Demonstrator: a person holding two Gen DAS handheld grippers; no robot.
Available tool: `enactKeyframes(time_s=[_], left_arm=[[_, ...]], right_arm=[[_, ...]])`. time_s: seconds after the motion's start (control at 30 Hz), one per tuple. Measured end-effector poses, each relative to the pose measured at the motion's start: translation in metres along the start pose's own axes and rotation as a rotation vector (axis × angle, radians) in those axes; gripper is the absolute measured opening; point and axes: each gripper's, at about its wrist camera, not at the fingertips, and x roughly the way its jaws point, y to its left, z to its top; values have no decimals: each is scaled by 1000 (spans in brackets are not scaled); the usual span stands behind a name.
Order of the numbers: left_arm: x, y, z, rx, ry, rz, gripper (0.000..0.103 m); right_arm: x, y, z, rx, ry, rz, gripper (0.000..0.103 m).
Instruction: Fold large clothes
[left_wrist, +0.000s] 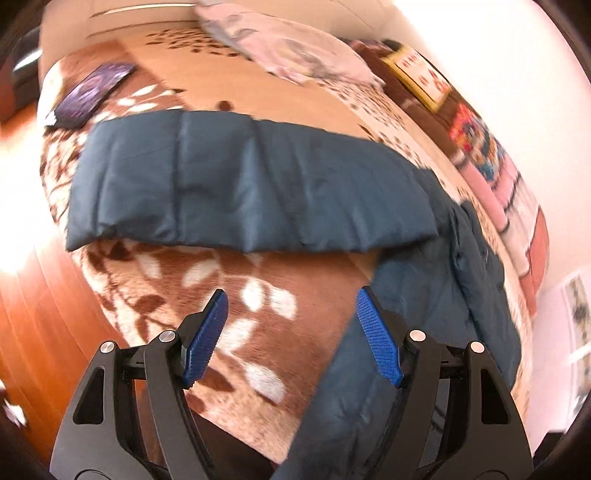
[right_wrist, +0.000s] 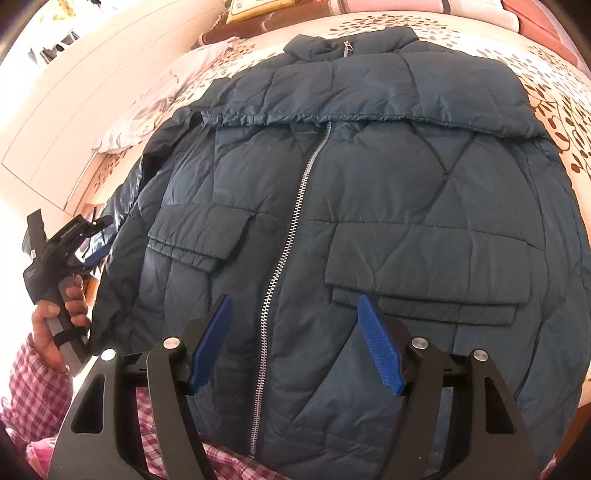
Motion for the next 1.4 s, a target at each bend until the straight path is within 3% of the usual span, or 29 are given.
enactKeyframes(time_s=[0.27,0.73,0.83,0.9,0.93,1.0,1.17,1.4], left_arm=[[15,37,4,-181,-11,-2,71],[28,55,38,-313,-106,17,69],[27,56,41,-297,-132,61,44],[26,62,43,-301,-144,86,20],[25,64,44,-298,-147,87,18],[18,63,47,-270,-175,103,11],[-20,26,66,-65,-322,120,6],[-96,-72,94,256,-520,-40,5]], right_arm=[[6,1,0,0,17,-5,69],[11,-1,-1,2,26,-9,69],[10,-2,0,7,22,-9,69],[10,-4,0,12,20,-7,69],[10,-5,-1,14,20,-7,69],[9,-6,-1,18,19,-6,69],[4,-9,0,29,-1,4,69],[-7,-17,-1,49,-37,37,69]])
